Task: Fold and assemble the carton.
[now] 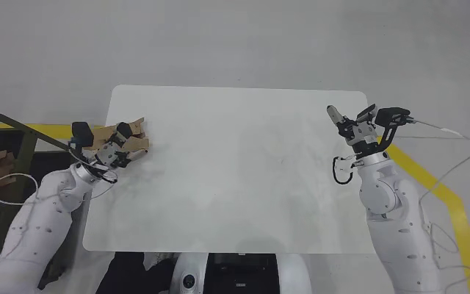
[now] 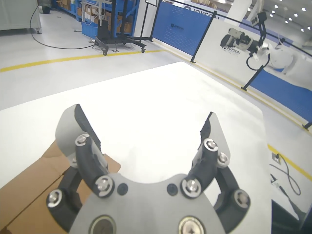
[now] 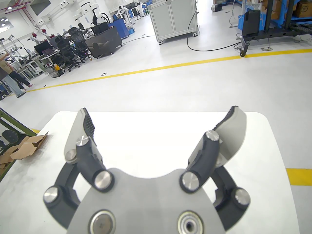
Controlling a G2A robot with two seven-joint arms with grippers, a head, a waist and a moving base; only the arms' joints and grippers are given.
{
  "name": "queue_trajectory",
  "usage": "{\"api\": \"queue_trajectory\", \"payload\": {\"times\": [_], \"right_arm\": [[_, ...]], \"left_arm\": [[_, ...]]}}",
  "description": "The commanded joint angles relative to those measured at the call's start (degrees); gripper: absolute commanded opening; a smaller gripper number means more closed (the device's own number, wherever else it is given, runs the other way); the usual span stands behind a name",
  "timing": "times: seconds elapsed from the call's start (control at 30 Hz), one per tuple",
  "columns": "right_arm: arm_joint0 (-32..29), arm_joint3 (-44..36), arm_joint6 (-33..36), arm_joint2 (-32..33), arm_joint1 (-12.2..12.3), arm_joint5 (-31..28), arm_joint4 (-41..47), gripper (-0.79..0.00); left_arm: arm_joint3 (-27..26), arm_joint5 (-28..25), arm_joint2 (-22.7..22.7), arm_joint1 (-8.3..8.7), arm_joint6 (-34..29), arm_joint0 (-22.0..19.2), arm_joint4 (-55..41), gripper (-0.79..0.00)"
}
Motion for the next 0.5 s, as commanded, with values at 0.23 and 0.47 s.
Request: {"api": "queue_trajectory", "payload": {"times": [0.23, 0.47], "right_arm": [[0.0, 0.0, 0.0, 0.0, 0.0, 0.0, 0.0, 0.0], [0.0, 0.0, 0.0, 0.0, 0.0, 0.0, 0.0, 0.0]], "left_arm": [[1.8, 0.0, 1.9, 4.64, -26.8, -2.7, -37.9, 0.0], [3.5, 0.0, 1.9, 5.52, -37.4, -4.3, -49.8, 0.0]]}}
